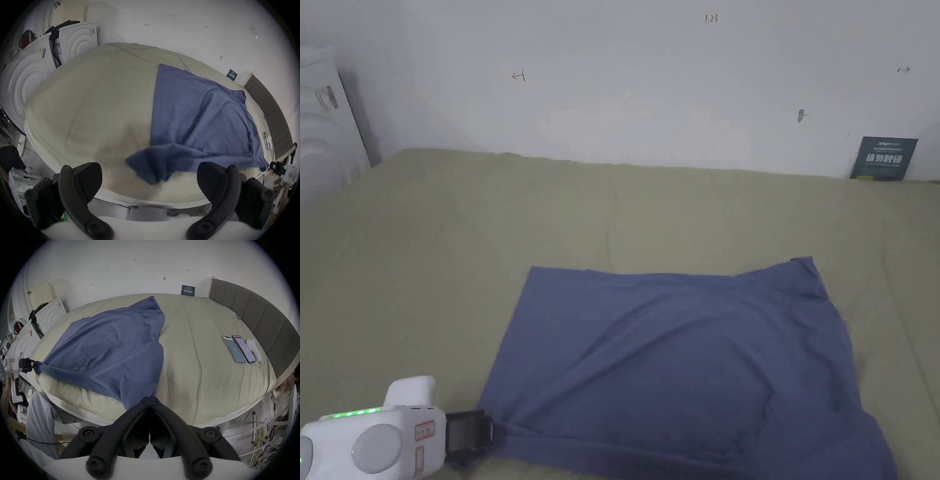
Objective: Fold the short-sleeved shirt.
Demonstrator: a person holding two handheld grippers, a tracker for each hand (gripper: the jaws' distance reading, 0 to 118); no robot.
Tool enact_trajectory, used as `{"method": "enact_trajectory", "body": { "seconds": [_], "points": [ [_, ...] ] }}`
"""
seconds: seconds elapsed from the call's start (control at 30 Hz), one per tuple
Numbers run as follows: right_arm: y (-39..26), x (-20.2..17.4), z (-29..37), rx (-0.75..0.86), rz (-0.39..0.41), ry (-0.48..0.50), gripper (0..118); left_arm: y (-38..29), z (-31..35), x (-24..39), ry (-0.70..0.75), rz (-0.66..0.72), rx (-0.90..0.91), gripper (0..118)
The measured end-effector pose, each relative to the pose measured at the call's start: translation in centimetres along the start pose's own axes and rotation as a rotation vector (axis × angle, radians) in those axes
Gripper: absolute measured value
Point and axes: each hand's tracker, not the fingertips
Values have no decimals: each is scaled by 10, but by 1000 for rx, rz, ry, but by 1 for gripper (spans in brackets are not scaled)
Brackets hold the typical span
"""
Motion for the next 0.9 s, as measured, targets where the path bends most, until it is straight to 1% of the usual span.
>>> {"method": "enact_trajectory", "body": {
  "seconds": [0.03,0.07,0.1,0.13,0.23,0.37,0.4,0.43,0.47,0.5,0.53,0.6,0.8,0.83,0.87,0.9],
  "points": [
    [0,0,-1,-3,4,0,0,3,-3,-3,-19,7,-1,95],
    [0,-1,0,-4,9,-3,0,3,-2,-3,-40,32,6,70],
    [-1,-2,0,-7,12,-2,0,4,-2,-4,-43,40,9,21],
    [-1,-2,-1,-8,11,0,0,5,-5,-2,-27,40,7,8],
    [-1,-2,-2,-8,13,3,0,5,-5,0,-36,36,2,7],
    [0,-2,0,3,15,4,0,-3,10,16,-13,4,34,7],
    [0,-2,0,7,14,4,1,0,8,10,-21,16,27,7],
    [0,-2,0,11,11,7,18,1,8,9,-20,11,25,7],
    [0,-2,0,19,5,10,56,0,10,10,-20,12,27,7],
    [-1,-1,0,25,-3,9,111,0,12,10,-22,13,30,7],
    [0,-1,-3,18,-6,14,118,0,13,12,-21,9,27,7],
    [-4,-1,-7,-10,-9,57,117,-1,15,13,-18,7,28,7],
    [0,-4,-27,-58,81,77,114,2,12,12,-13,11,24,7],
    [1,-4,-33,-66,94,74,110,3,12,13,-14,10,25,7],
    [1,-8,-35,-68,105,71,99,4,11,13,-14,11,23,7],
    [1,-9,-38,-67,110,65,77,4,11,13,-16,12,21,7]
  ]
}}
